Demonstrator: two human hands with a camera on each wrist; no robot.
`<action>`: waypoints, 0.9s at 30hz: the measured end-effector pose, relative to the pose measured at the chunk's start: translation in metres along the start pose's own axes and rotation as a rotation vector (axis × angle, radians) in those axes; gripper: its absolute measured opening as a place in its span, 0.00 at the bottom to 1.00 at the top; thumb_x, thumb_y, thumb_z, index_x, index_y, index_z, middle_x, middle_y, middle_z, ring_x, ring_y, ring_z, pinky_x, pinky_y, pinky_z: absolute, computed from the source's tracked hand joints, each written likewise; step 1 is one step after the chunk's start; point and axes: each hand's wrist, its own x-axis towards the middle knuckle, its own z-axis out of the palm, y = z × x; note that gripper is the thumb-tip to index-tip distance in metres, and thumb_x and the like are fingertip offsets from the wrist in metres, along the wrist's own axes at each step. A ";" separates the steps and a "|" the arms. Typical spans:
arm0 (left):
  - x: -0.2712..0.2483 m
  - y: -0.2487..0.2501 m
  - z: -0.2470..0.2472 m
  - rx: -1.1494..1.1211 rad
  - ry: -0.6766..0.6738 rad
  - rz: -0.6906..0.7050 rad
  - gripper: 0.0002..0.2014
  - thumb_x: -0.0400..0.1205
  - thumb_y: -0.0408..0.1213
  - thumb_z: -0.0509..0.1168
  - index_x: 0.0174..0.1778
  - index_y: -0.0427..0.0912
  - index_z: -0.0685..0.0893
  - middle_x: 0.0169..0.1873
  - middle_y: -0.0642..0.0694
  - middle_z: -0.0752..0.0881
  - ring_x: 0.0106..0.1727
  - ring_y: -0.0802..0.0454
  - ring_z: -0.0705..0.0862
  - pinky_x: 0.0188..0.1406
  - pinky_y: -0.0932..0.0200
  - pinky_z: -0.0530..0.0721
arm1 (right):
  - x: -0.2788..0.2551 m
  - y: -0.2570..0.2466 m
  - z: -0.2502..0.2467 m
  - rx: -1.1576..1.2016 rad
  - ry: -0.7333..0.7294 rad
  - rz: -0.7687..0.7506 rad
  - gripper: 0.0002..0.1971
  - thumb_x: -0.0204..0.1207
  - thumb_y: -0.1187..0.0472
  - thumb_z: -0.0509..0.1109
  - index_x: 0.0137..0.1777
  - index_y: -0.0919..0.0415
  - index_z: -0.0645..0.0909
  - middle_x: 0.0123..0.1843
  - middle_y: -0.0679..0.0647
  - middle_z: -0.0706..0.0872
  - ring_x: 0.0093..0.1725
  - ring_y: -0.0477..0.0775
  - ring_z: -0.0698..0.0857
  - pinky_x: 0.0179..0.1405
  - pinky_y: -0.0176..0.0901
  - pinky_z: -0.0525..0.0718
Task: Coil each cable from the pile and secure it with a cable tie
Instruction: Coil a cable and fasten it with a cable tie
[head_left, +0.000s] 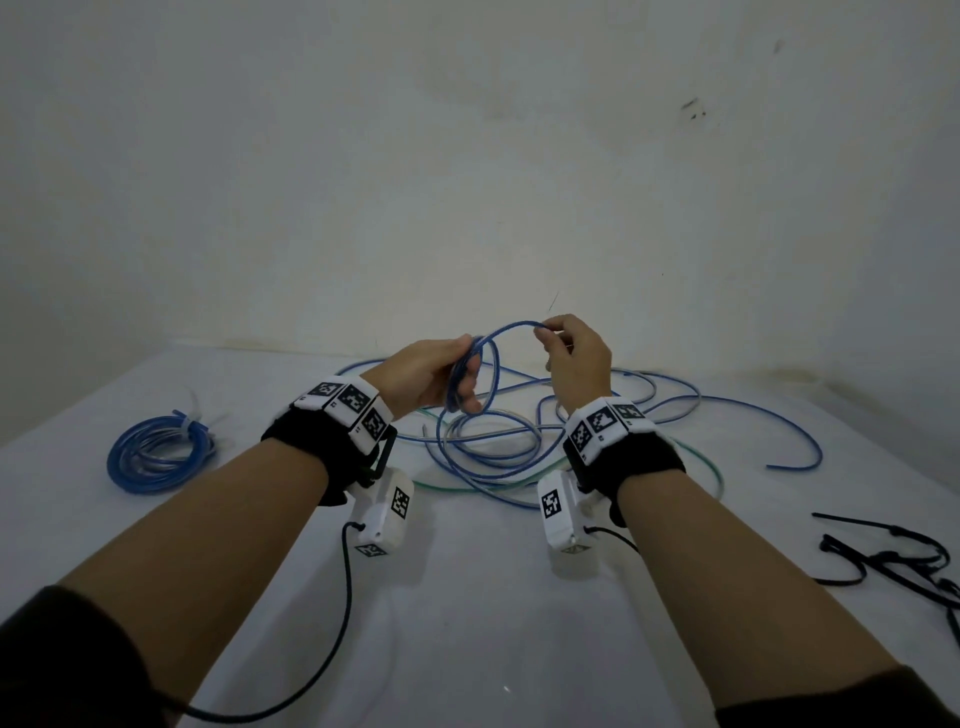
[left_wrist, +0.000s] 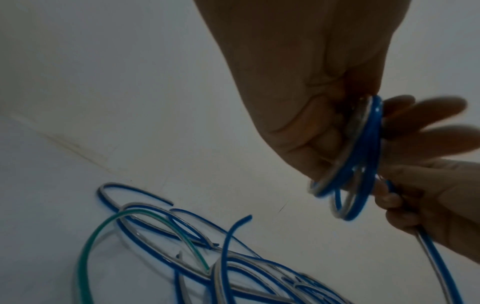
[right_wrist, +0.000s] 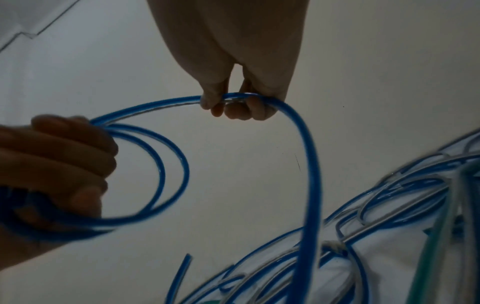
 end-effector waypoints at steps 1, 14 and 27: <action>0.001 0.001 0.000 0.005 0.032 0.028 0.21 0.89 0.44 0.45 0.35 0.39 0.74 0.17 0.51 0.72 0.19 0.54 0.73 0.33 0.58 0.79 | 0.000 0.001 -0.001 -0.029 -0.019 0.002 0.08 0.82 0.65 0.63 0.52 0.64 0.84 0.40 0.57 0.81 0.39 0.56 0.79 0.39 0.38 0.74; 0.007 0.010 -0.014 -0.282 0.189 0.230 0.19 0.89 0.44 0.44 0.36 0.44 0.72 0.18 0.56 0.66 0.18 0.61 0.63 0.28 0.66 0.76 | -0.018 0.020 -0.003 -0.034 -0.176 0.300 0.02 0.83 0.69 0.58 0.51 0.63 0.70 0.39 0.55 0.79 0.32 0.51 0.82 0.31 0.37 0.79; 0.019 0.017 -0.012 -0.446 0.348 0.350 0.17 0.89 0.40 0.46 0.35 0.43 0.71 0.16 0.55 0.70 0.18 0.58 0.67 0.31 0.63 0.71 | -0.027 0.022 -0.002 0.050 -0.232 0.438 0.04 0.82 0.68 0.61 0.45 0.65 0.74 0.31 0.59 0.78 0.24 0.55 0.78 0.24 0.40 0.83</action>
